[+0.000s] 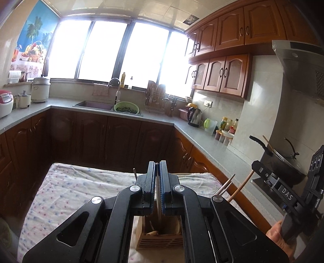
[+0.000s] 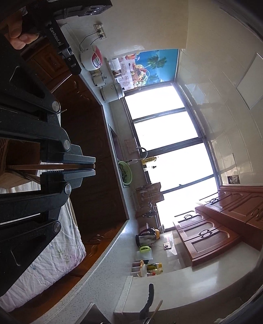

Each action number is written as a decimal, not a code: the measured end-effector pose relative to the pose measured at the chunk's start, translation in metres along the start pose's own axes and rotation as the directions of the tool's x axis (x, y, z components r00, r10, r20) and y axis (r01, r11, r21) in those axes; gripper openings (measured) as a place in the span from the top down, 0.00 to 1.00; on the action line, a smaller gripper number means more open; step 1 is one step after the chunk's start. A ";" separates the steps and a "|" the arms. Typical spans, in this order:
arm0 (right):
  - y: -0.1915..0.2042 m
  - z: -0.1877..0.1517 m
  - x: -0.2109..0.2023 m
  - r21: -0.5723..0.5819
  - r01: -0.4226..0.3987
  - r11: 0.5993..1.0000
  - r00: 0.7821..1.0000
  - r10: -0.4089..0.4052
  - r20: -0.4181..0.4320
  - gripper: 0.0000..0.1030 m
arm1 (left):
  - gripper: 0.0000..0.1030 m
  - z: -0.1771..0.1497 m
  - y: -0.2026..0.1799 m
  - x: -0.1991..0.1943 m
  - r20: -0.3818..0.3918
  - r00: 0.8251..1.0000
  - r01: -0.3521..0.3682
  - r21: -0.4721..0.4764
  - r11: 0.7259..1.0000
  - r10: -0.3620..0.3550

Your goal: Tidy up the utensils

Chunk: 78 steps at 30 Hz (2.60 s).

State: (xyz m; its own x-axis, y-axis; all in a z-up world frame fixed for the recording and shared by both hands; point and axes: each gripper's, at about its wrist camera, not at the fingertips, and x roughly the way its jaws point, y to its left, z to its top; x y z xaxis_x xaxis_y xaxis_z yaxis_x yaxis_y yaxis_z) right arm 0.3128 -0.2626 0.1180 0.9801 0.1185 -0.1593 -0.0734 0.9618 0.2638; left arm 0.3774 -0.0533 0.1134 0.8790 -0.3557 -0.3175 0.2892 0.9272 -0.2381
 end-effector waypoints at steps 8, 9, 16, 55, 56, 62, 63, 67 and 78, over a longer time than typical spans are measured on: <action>-0.023 -0.040 0.018 0.072 0.027 0.997 0.996 -0.020 -0.092 0.95 | 0.96 -0.030 0.013 0.024 -0.090 0.996 -0.023 -0.024 0.999 0.021; -0.024 -0.040 0.017 0.076 0.025 0.997 0.996 -0.018 -0.086 0.95 | 0.96 -0.033 0.013 0.026 -0.094 0.995 -0.030 -0.021 0.999 0.027; -0.023 -0.033 0.022 0.072 0.031 0.997 0.993 -0.023 -0.118 0.94 | 0.95 -0.029 0.016 0.028 -0.106 0.993 -0.044 -0.024 0.999 0.042; -0.013 -0.058 -0.041 0.108 -0.040 0.993 0.984 0.057 -0.168 0.07 | 0.01 -0.067 0.020 -0.064 -0.071 0.968 -0.237 0.056 0.970 0.241; -0.012 -0.061 -0.047 0.106 -0.046 0.993 0.983 0.064 -0.170 0.07 | 0.01 -0.073 0.022 -0.071 -0.074 0.967 -0.241 0.058 0.969 0.245; 0.003 -0.083 -0.087 0.060 -0.087 0.994 0.978 0.097 -0.184 0.05 | 0.01 -0.112 0.027 -0.117 -0.100 0.965 -0.241 0.037 0.970 0.244; 0.006 -0.087 -0.095 0.047 -0.094 0.994 0.977 0.101 -0.187 0.05 | 0.01 -0.119 0.027 -0.126 -0.102 0.964 -0.242 0.034 0.970 0.244; 0.018 -0.107 -0.127 -0.019 -0.106 0.994 0.976 0.100 -0.192 0.02 | 0.01 -0.142 0.027 -0.158 -0.103 0.964 -0.245 0.025 0.969 0.247; 0.037 -0.150 -0.204 -0.144 -0.084 0.986 0.984 0.060 -0.167 0.01 | 0.01 -0.192 0.006 -0.239 -0.015 0.966 -0.259 0.048 0.965 0.260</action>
State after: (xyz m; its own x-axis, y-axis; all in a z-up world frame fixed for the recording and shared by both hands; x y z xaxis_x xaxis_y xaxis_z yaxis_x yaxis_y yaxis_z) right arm 0.0822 -0.2136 0.0175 0.9295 0.2154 -0.2996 -0.1817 0.9739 0.1363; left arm 0.0967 0.0149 0.0115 0.9182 -0.1045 -0.3822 0.0699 0.9922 -0.1032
